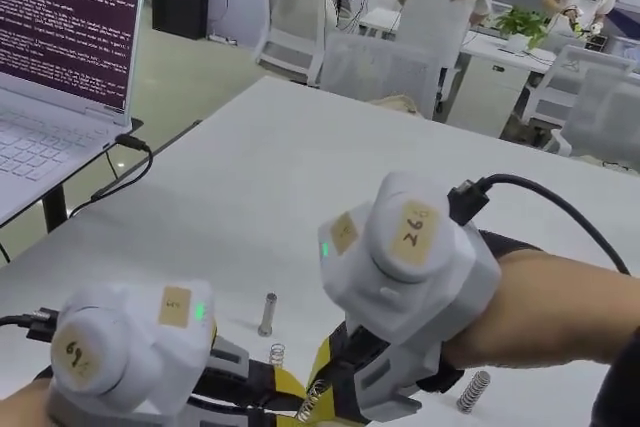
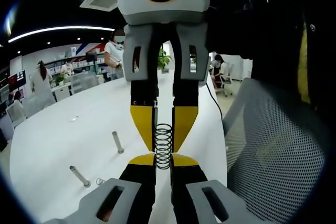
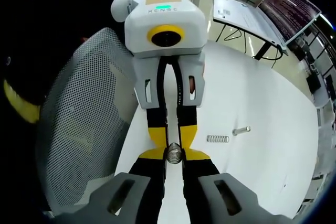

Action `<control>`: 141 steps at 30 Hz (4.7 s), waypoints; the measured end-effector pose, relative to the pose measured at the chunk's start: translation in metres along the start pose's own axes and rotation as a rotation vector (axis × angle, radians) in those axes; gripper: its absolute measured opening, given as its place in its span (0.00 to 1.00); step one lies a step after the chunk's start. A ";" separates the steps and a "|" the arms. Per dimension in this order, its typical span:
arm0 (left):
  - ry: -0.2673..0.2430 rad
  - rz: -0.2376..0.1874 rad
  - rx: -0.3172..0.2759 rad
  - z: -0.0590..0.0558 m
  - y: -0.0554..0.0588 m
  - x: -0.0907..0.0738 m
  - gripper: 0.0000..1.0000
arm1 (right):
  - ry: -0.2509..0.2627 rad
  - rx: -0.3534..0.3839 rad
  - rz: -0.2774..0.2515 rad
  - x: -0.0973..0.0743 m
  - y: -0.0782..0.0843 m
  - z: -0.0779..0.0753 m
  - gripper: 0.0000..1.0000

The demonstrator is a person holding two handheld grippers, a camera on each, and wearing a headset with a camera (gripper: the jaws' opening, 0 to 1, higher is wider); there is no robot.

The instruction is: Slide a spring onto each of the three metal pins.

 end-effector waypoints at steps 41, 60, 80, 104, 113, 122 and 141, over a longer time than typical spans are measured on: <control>0.020 -0.025 -0.090 -0.002 0.002 -0.003 0.39 | 0.021 0.029 0.028 -0.005 0.012 -0.009 0.08; 0.006 -0.052 -0.169 0.000 0.005 -0.012 0.71 | 0.042 0.053 0.041 -0.011 0.023 -0.018 0.08; -0.041 -0.061 -0.203 0.002 0.017 -0.027 0.72 | 0.106 0.121 0.077 -0.034 0.054 -0.049 0.08; -0.087 -0.060 -0.244 0.014 0.032 -0.033 0.71 | 0.113 0.213 0.119 -0.019 0.087 -0.094 0.08; -0.128 -0.055 -0.261 0.021 0.038 -0.036 0.71 | 0.113 0.227 0.123 -0.014 0.091 -0.103 0.08; -0.164 -0.052 -0.275 0.027 0.044 -0.038 0.71 | 0.101 0.235 0.133 -0.005 0.094 -0.108 0.08; -0.192 -0.044 -0.279 0.035 0.049 -0.041 0.69 | 0.074 0.226 0.158 0.011 0.095 -0.114 0.08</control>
Point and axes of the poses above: the centre of the closed fingertips' face, and the gripper's own axes: x roughly forward along the fingers, z roughly to its left, y roughly out of its underside, the point moved 1 cm from there along -x, roughly backward along the fingers, and after that the axes turned 13 degrees about z, right-handed, at the moved point
